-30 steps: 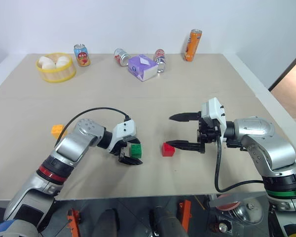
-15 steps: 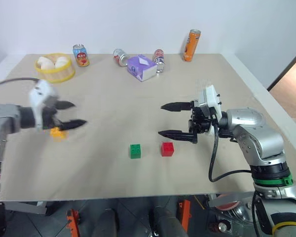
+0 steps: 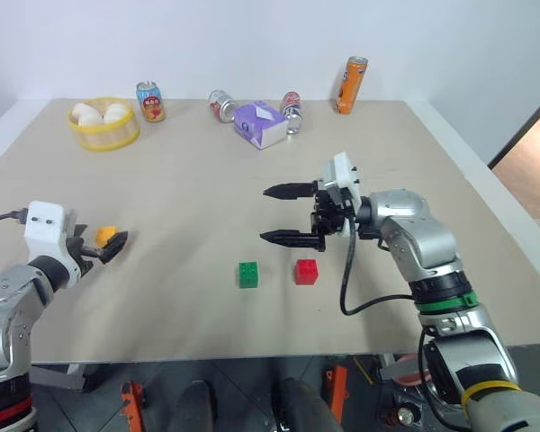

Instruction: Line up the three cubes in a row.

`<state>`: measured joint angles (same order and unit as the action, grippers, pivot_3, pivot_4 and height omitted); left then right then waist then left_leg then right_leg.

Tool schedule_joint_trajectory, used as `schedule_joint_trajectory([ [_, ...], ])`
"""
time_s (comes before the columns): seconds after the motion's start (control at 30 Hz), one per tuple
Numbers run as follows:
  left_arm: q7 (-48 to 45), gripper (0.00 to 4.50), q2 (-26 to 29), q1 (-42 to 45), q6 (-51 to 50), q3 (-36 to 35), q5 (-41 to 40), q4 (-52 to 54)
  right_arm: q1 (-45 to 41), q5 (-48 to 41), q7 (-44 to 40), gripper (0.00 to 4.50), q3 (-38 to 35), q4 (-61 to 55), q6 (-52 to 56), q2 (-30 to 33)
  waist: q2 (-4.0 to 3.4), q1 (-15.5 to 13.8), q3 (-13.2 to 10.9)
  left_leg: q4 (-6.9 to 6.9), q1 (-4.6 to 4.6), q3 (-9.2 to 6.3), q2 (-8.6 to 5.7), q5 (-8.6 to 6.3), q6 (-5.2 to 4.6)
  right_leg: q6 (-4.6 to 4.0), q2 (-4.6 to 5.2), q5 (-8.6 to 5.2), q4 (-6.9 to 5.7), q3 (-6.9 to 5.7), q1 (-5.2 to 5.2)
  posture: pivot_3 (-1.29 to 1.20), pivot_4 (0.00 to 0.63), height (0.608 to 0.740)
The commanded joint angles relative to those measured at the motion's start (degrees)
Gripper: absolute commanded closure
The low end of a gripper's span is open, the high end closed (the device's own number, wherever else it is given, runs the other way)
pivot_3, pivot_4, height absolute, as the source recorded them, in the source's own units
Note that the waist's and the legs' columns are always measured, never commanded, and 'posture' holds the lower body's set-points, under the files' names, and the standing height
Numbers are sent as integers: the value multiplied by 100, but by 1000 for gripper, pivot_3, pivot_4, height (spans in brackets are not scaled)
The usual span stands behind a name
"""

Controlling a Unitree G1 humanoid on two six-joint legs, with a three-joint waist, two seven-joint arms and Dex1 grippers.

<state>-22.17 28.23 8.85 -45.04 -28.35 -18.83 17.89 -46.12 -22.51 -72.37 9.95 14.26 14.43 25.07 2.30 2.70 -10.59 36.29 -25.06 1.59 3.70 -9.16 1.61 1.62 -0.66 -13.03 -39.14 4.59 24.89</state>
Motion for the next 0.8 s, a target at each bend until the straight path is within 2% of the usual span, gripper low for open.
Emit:
schedule_joint_trajectory([
  [0.03, 478, 31, -276, -41, 138, -85, 9, 352, -288, 98, -173, 0, -2, 165, -264, -99, 0, 1, 0, 1, 0, 1, 0, 1, 0, 0, 0, 0, 0, 1, 0, 0, 150, 740],
  [0.3, 1011, 31, -759, -9, 466, 174, 112, 49, -411, 199, -311, 0, 19, 360, -378, -221, 2, -1, 1, 0, -5, 1, 0, 2, 2, 22, -2, 12, 0, 3, 2, 0, 150, 740],
  [0.6, 1159, 31, -739, 149, 820, 468, 224, -515, -395, 266, -311, 0, -9, 354, -379, -224, 1, 0, 1, -2, -5, 2, 0, 2, 2, 21, -3, 12, 0, 4, 6, 0, 150, 740],
  [0.73, 1178, 1138, -712, 181, 926, 542, 265, -675, -378, 273, -302, 0, -30, 324, -364, -209, 2, 0, 1, -2, -6, 2, 0, 2, 2, 21, -3, 12, 0, 4, 6, 0, 150, 740],
  [0.8, 1171, 1878, -666, 191, 995, 577, 297, -745, -375, 274, -285, 0, -45, 311, -351, -201, 1, 0, 1, -2, -7, 2, 0, 1, 2, 20, -2, 11, 0, 4, 7, 0, 150, 740],
])
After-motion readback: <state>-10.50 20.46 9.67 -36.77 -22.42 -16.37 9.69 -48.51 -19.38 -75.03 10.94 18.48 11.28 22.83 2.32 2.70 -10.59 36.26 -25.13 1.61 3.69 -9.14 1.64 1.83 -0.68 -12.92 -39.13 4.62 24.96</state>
